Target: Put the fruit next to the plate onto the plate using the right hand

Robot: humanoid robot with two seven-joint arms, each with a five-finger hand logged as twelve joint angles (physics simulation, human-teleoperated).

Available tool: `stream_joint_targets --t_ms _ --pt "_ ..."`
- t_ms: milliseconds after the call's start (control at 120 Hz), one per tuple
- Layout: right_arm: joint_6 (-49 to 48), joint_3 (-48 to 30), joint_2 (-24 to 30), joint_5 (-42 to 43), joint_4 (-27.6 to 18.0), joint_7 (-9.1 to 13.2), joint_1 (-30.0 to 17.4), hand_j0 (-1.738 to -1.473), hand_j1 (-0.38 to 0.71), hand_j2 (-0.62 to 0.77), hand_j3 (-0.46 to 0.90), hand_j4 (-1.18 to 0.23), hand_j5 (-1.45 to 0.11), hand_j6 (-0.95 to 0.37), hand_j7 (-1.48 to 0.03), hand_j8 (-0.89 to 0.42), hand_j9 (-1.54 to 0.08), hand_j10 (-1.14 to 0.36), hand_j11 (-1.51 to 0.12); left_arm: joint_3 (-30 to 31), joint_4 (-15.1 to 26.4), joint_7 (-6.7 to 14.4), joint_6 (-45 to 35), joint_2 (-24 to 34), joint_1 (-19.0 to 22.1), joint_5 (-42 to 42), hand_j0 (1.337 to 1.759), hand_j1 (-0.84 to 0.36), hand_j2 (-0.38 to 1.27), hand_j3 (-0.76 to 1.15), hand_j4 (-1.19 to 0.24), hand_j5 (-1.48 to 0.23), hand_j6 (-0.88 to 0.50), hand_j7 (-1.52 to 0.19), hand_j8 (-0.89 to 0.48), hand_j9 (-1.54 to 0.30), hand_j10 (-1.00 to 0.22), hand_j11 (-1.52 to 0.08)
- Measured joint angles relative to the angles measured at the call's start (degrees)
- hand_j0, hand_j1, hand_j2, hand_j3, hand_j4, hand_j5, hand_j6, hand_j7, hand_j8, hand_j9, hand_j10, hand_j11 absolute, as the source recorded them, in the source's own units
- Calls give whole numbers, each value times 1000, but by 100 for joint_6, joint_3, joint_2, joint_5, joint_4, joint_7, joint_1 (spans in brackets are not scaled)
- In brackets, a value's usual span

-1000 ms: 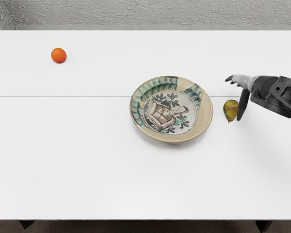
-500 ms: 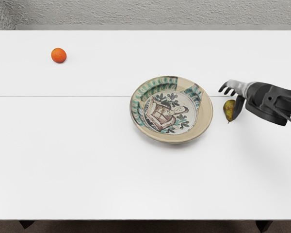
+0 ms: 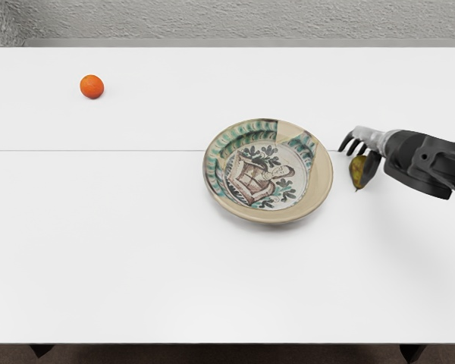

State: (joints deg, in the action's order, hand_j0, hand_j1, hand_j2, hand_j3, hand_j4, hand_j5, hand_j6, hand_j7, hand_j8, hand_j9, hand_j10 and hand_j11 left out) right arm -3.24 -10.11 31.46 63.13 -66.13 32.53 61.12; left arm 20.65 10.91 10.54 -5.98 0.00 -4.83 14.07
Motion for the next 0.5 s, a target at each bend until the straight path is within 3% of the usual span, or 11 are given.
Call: stream_joint_targets --t_ms 300,500 --pt "16 -28 294 -13 -236 16 15 -1658 42 -48 0 -334 -431 -335 -430 -334 -431 -333 -431 14 -2 0 0 0 0 0 1658 349 0 0 0 0 0 0 0 0 0 0" --pt "31 -13 340 -8 -288 24 -3 -1658 88 -65 0 -370 -478 -372 -477 -371 -478 -370 -478 15 -4 0 0 0 0 0 1658 349 0 0 0 0 0 0 0 0 0 0"
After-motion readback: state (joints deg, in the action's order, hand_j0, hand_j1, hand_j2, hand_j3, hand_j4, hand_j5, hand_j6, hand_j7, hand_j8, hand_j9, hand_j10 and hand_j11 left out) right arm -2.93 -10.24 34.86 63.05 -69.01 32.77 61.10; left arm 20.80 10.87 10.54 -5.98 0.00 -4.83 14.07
